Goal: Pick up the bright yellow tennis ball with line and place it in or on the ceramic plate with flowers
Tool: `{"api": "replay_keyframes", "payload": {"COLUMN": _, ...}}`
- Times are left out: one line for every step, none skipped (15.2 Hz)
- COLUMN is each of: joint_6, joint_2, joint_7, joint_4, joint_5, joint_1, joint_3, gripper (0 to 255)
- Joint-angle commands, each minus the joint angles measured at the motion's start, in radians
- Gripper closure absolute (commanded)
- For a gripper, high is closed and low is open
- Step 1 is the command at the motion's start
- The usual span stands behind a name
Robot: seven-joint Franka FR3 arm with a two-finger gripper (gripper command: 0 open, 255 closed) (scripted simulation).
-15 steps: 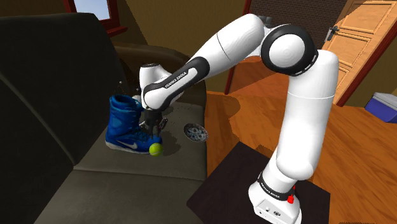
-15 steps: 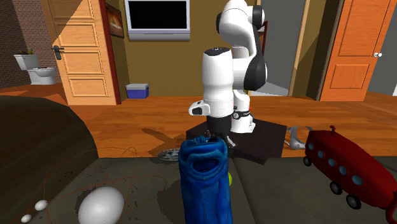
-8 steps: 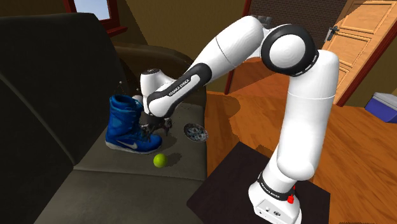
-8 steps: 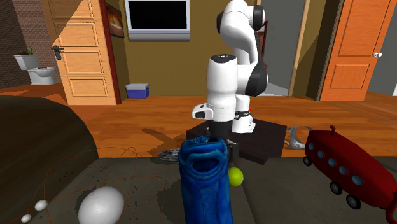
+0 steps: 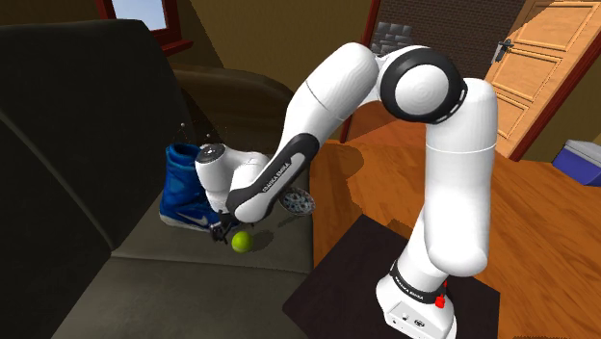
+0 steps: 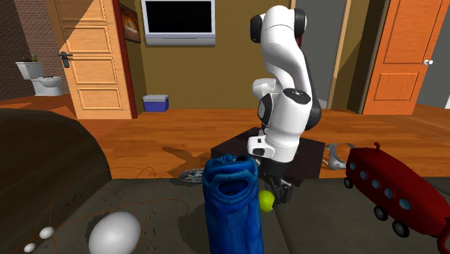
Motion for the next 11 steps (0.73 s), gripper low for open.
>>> {"api": "replay_keyframes", "payload": {"joint_6": 0.019, "joint_2": 0.017, "joint_7": 0.013, "joint_4": -0.004, "joint_5": -0.017, "joint_1": 0.004, "joint_3": -0.008, "gripper": 0}}
{"api": "replay_keyframes", "payload": {"joint_6": 0.030, "joint_2": 0.027, "joint_7": 0.018, "joint_4": -0.005, "joint_5": -0.024, "joint_1": 0.005, "joint_3": -0.012, "gripper": 0}}
{"api": "replay_keyframes", "payload": {"joint_6": 0.040, "joint_2": 0.038, "joint_7": 0.022, "joint_4": -0.005, "joint_5": -0.030, "joint_1": 0.006, "joint_3": -0.016, "gripper": 0}}
{"api": "replay_keyframes", "payload": {"joint_6": 0.051, "joint_2": 0.049, "joint_7": 0.026, "joint_4": -0.005, "joint_5": -0.037, "joint_1": 0.007, "joint_3": -0.020, "gripper": 0}}
{"api": "replay_keyframes", "payload": {"joint_6": 0.057, "joint_2": 0.055, "joint_7": 0.029, "joint_4": -0.005, "joint_5": -0.041, "joint_1": 0.008, "joint_3": -0.023, "gripper": 0}}
{"api": "replay_keyframes", "payload": {"joint_6": 0.057, "joint_2": 0.055, "joint_7": 0.029, "joint_4": -0.005, "joint_5": -0.041, "joint_1": 0.008, "joint_3": -0.023, "gripper": 0}}
{"api": "replay_keyframes", "payload": {"joint_6": 0.057, "joint_2": 0.055, "joint_7": 0.029, "joint_4": -0.005, "joint_5": -0.041, "joint_1": 0.008, "joint_3": -0.023, "gripper": 0}}
{"api": "replay_keyframes", "payload": {"joint_6": 0.057, "joint_2": 0.055, "joint_7": 0.029, "joint_4": -0.005, "joint_5": -0.041, "joint_1": 0.008, "joint_3": -0.023, "gripper": 0}}
{"api": "replay_keyframes", "payload": {"joint_6": 0.057, "joint_2": 0.055, "joint_7": 0.029, "joint_4": -0.005, "joint_5": -0.041, "joint_1": 0.008, "joint_3": -0.023, "gripper": 0}}
{"api": "replay_keyframes", "payload": {"joint_6": 0.057, "joint_2": 0.055, "joint_7": 0.029, "joint_4": -0.005, "joint_5": -0.041, "joint_1": 0.008, "joint_3": -0.023, "gripper": 0}}
{"api": "replay_keyframes", "payload": {"joint_6": 0.057, "joint_2": 0.055, "joint_7": 0.029, "joint_4": -0.005, "joint_5": -0.041, "joint_1": 0.008, "joint_3": -0.023, "gripper": 0}}
